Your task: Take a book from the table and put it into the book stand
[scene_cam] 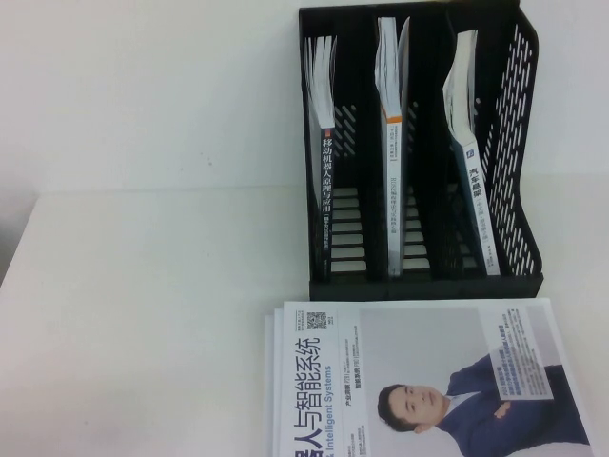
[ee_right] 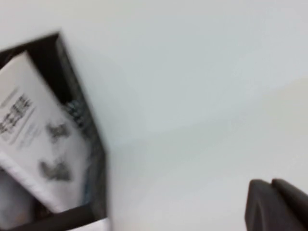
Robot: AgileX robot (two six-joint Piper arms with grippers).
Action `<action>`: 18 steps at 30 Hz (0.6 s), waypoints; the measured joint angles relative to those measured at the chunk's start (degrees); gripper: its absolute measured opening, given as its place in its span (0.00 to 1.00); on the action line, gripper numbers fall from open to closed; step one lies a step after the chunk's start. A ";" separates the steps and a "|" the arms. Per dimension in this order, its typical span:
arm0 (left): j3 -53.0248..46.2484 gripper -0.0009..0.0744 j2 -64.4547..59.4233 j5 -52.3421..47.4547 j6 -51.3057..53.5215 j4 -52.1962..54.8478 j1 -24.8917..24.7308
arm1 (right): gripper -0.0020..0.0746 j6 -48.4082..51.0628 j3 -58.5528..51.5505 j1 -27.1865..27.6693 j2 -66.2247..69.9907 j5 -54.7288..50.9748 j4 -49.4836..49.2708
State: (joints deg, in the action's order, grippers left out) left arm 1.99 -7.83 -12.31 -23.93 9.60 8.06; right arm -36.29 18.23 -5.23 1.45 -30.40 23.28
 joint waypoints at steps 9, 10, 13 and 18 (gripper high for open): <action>-3.14 0.01 8.08 -5.26 6.11 -3.95 0.00 | 0.02 35.04 -6.89 9.53 -2.25 10.43 -14.50; -3.14 0.01 8.20 -5.77 6.75 -4.48 0.00 | 0.02 35.04 -8.06 9.53 -2.25 11.55 -14.88; -2.91 0.01 8.31 -6.44 7.62 -5.42 0.00 | 0.02 35.04 -11.45 9.17 -2.25 13.33 -15.23; -2.91 0.01 8.38 -6.64 7.62 -5.92 0.00 | 0.02 33.45 -18.78 8.40 -2.25 14.96 -15.84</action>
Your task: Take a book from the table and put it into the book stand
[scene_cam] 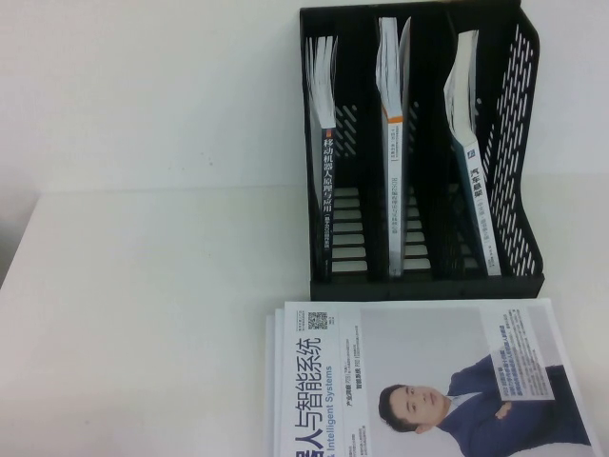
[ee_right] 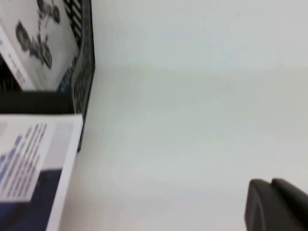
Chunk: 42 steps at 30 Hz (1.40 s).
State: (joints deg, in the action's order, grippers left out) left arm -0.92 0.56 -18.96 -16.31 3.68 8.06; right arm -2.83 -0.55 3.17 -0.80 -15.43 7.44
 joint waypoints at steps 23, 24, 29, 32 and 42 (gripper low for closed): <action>0.03 0.01 0.00 0.00 0.22 -0.34 0.00 | 0.02 -2.83 -0.64 0.00 0.00 -4.32 -2.21; 0.03 0.01 0.00 0.00 0.22 -0.34 0.00 | 0.02 -2.83 -0.64 0.00 0.00 -4.32 -2.21; 0.03 0.01 0.00 0.00 0.22 -0.34 0.00 | 0.02 -2.83 -0.64 0.00 0.00 -4.32 -2.21; 0.03 0.01 0.00 0.00 0.22 -0.34 -0.12 | 0.02 -2.83 -0.64 0.00 0.00 -4.32 -2.25; 0.03 0.01 0.00 -0.03 0.31 -0.34 -1.90 | 0.02 -2.83 -0.64 0.00 0.00 -4.32 -2.34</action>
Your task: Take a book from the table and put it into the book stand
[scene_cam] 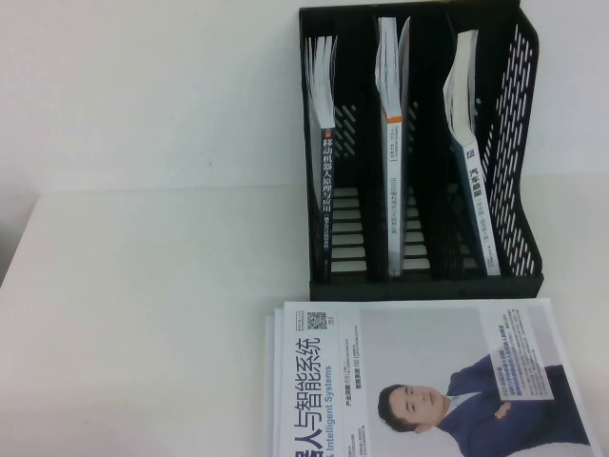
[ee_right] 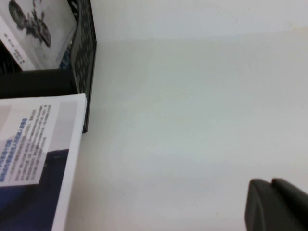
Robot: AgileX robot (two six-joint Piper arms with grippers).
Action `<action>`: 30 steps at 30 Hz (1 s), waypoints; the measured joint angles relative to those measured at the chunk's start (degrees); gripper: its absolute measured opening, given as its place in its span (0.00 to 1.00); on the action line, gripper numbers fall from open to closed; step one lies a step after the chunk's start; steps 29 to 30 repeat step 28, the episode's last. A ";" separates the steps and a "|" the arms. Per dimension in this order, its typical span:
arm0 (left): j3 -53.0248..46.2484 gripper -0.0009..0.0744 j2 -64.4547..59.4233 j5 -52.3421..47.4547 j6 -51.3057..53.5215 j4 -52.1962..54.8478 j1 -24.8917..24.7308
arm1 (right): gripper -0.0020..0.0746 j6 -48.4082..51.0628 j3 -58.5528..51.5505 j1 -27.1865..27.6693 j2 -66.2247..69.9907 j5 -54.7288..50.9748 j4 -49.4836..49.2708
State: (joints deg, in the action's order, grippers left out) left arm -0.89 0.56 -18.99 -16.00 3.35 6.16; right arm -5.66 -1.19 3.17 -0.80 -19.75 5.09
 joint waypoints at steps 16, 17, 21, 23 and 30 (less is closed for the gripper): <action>0.00 0.01 0.05 -0.23 1.21 2.74 -12.35 | 0.02 0.00 0.00 0.00 0.00 0.00 -0.12; 0.00 0.01 0.05 -0.23 1.52 2.74 -12.35 | 0.02 0.00 0.00 0.00 0.00 0.00 -0.12; 0.00 0.01 0.05 -0.23 2.38 2.74 -12.35 | 0.02 0.00 0.00 0.00 0.00 0.00 -0.12; 0.00 0.01 0.05 -0.23 2.48 2.74 -12.35 | 0.02 0.00 0.00 0.00 0.00 0.00 -0.12; 0.00 0.01 0.05 -0.23 2.48 2.87 -12.35 | 0.02 0.00 0.00 0.00 0.00 0.00 -0.12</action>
